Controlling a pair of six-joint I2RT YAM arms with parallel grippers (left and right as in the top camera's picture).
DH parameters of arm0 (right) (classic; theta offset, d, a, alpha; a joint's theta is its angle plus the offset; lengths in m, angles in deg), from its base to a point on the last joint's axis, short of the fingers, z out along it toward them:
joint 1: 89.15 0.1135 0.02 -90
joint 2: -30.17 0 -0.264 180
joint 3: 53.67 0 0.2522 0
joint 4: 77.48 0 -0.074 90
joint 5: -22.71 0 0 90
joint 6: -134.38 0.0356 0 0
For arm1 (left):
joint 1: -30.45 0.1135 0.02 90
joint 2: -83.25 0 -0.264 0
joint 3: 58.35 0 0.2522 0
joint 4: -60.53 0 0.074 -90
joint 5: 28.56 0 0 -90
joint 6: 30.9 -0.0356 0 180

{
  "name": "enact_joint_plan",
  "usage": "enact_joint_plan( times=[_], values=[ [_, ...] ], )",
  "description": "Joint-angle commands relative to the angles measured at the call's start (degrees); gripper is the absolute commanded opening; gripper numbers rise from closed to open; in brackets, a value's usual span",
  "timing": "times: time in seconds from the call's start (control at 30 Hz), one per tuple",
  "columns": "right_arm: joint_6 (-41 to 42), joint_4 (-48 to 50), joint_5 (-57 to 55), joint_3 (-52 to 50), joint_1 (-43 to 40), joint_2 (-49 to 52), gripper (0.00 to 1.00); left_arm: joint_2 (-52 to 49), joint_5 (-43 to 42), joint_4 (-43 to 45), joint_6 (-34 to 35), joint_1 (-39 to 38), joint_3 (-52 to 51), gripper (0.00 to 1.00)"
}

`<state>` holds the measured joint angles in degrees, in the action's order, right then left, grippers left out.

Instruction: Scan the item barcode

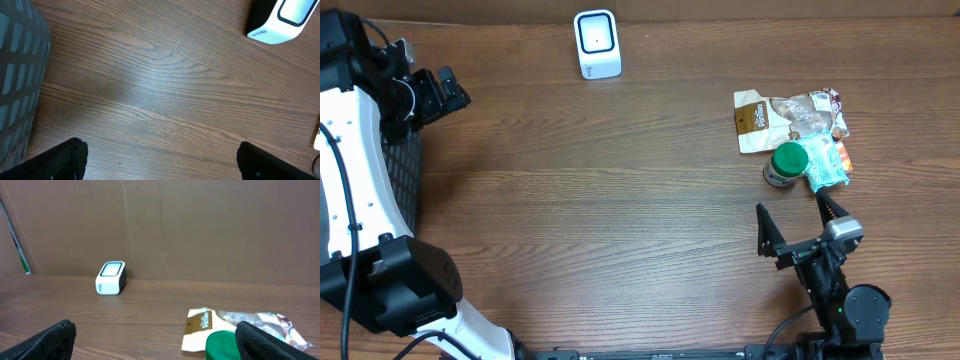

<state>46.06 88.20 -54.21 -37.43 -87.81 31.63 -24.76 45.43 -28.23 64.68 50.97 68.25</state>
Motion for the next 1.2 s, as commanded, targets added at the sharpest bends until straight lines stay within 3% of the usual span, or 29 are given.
enact_joint_plan(
  times=[0.0, 0.23, 1.17],
  values=[
    [-0.59, 0.63, -0.66, -2.08, 0.59, -1.33, 1.00, -0.55, -0.04, 0.09, -0.26, 0.04, -0.22, 1.00],
    [-3.06, -3.23, -0.66, -2.03, 0.70, -1.33, 1.00, -0.55, -0.04, 0.09, -0.26, 0.04, -0.22, 1.00],
    [-3.04, -2.99, -0.44, -2.03, 0.52, -1.29, 1.00, -0.55, -0.04, 0.09, -0.26, 0.04, -0.22, 1.00]
  ],
)
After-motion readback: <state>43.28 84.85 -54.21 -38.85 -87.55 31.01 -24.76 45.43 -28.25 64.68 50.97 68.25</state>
